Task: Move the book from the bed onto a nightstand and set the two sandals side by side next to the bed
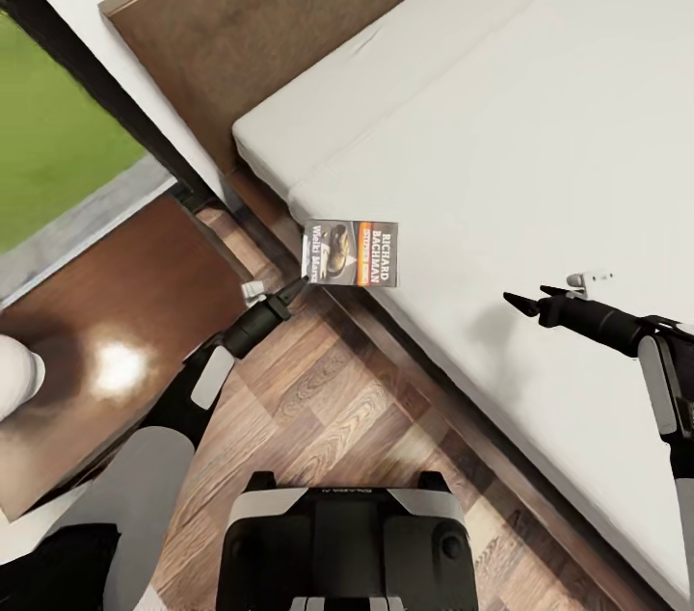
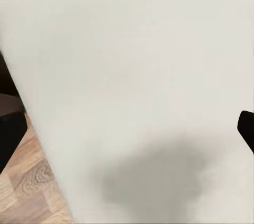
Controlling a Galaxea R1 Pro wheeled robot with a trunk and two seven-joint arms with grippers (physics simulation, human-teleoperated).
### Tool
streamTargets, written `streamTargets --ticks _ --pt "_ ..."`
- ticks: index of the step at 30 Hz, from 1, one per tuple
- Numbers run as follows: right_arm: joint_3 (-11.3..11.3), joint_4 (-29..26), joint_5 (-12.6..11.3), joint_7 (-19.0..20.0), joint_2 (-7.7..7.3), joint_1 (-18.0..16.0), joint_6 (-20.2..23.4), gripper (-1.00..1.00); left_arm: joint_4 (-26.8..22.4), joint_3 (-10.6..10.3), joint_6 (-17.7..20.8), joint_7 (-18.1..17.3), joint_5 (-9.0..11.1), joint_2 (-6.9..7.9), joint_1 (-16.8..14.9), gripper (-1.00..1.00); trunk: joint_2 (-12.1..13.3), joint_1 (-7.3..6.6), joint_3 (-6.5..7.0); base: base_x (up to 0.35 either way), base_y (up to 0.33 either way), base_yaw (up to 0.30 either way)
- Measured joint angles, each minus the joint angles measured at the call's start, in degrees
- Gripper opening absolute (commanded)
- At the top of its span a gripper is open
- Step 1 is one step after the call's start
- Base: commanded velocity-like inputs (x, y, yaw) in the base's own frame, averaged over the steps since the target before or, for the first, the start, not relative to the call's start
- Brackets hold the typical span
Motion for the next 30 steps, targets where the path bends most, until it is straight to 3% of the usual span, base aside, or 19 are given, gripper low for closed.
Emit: streamTargets --ticks 4,7,18,30 --pt "0.0 0.0 0.0 0.0 0.0 0.0 0.0 1.0 0.0 0.0 0.1 -1.7 0.0 0.4 0.0 -1.0 1.6 -0.88 0.77 0.0 0.0 0.277" --pt "0.0 0.0 0.0 -0.2 0.0 0.0 0.0 1.0 0.0 -0.1 0.1 -2.1 0.1 1.47 0.1 -1.0 2.8 -1.54 1.43 0.0 0.0 0.249" --pt "0.0 0.0 0.0 -1.2 0.0 0.0 0.0 1.0 0.5 -0.1 0.1 -2.8 0.3 1.89 0.1 -1.0 7.2 -3.96 4.06 0.0 0.0 0.218" --pt "0.0 0.3 0.0 -1.4 0.0 0.0 0.0 1.0 0.9 0.3 0.0 -4.0 0.9 1.89 1.1 -1.0 7.2 -3.96 4.9 0.0 0.0 0.196"
